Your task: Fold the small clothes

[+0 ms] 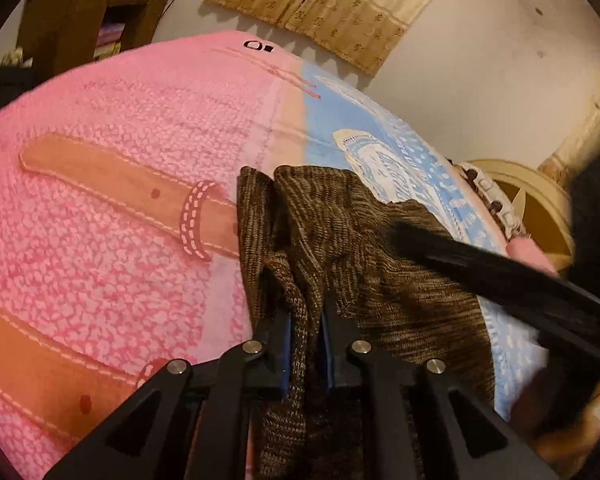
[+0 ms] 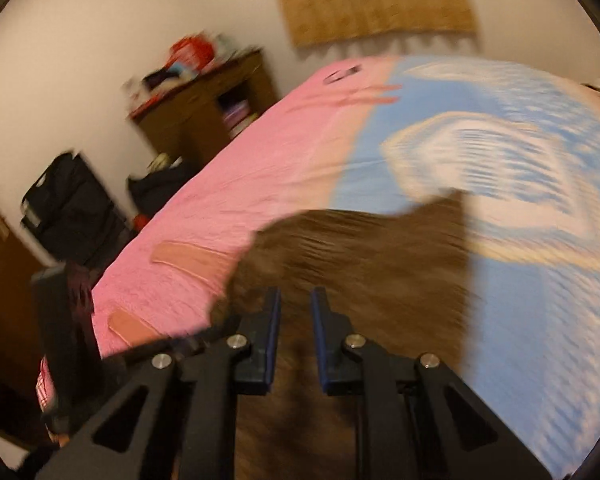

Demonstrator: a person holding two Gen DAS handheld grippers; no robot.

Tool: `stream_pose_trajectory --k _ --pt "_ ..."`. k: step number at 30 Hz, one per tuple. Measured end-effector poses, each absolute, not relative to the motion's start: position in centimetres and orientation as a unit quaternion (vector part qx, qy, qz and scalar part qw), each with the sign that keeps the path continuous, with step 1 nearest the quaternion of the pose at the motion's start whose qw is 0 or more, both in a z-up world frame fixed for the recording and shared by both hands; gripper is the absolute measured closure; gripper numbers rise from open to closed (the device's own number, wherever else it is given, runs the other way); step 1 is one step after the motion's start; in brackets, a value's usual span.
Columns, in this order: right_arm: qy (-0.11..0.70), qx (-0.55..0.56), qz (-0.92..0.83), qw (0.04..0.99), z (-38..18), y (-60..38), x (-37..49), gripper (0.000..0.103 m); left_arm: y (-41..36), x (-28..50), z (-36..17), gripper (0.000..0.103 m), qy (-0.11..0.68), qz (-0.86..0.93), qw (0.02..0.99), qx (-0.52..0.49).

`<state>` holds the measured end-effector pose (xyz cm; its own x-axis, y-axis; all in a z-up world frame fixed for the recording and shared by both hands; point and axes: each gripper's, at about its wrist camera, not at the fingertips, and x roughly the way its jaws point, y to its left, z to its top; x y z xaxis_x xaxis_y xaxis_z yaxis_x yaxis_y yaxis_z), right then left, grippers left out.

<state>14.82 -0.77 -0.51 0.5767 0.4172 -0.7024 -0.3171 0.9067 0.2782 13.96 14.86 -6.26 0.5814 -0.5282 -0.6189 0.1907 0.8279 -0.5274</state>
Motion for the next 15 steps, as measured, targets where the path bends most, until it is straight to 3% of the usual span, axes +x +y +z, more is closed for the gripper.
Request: stream_pose_trajectory --k 2,3,6,11,12,13,14,15 --pt "0.451 0.028 0.192 0.871 -3.0 2.4 18.3 0.083 15.3 14.0 -6.7 0.089 0.406 -0.214 0.861 -0.22" --pt "0.467 0.021 0.18 0.865 -4.3 3.4 19.8 0.092 15.7 13.9 -6.9 0.089 0.4 -0.21 0.865 -0.221" --pt "0.438 0.02 0.17 0.882 -4.6 4.3 21.9 0.096 16.9 14.3 -7.7 0.089 0.394 -0.223 0.851 -0.267" --pt "0.457 0.096 0.169 0.868 -4.9 2.6 24.5 0.103 17.2 14.4 -8.3 0.088 0.389 -0.232 0.842 -0.291" --pt "0.458 0.12 0.178 0.863 -4.4 1.7 24.3 0.1 17.1 14.4 -8.2 0.088 0.389 -0.235 0.843 -0.289" --pt "0.449 0.141 0.189 0.862 -3.5 1.0 23.7 0.088 17.1 14.3 -8.2 0.088 0.388 -0.237 0.842 -0.291" --pt "0.426 0.167 0.201 0.866 -2.2 -0.2 22.4 0.084 17.3 14.3 -8.4 0.088 0.387 -0.241 0.838 -0.298" --pt "0.391 0.188 0.206 0.877 -0.5 -2.1 19.9 0.071 17.6 14.3 -8.5 0.088 0.387 -0.246 0.833 -0.31"
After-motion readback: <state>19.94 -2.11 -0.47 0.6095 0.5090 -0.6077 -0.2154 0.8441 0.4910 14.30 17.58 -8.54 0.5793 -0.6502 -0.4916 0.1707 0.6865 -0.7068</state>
